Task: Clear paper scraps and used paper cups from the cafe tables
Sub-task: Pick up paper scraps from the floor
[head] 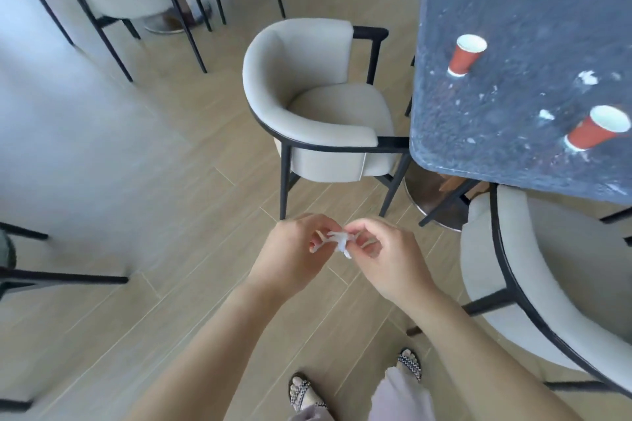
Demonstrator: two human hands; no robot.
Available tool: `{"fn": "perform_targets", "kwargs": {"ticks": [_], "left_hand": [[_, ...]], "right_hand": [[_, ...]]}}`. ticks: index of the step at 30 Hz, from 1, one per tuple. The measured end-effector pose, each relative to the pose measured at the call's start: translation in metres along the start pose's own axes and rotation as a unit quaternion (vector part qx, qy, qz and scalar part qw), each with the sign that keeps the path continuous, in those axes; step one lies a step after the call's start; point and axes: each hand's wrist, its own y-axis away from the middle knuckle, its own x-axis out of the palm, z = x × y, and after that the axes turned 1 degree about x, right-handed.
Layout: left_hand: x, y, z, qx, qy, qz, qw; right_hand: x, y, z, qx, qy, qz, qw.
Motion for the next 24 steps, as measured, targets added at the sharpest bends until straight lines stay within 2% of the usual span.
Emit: {"fn": "perform_targets", "kwargs": {"ticks": [9,15,24], "left_hand": [[-0.004,-0.042,-0.031,0.065,-0.001,0.021,0.998],[0.019,-0.107,-0.061,0.083,-0.016,0.072,0.994],[0.077,-0.224,-0.114,0.103,-0.057,0.109,0.987]], "right_hand": [[-0.036,-0.02,0.0,0.033,-0.015,-0.045,0.998],[-0.077,-0.053,-0.033,0.052,-0.014,-0.087,0.995],[-0.157,-0.112,-0.098,0.106,-0.009,-0.116,0.988]]}}
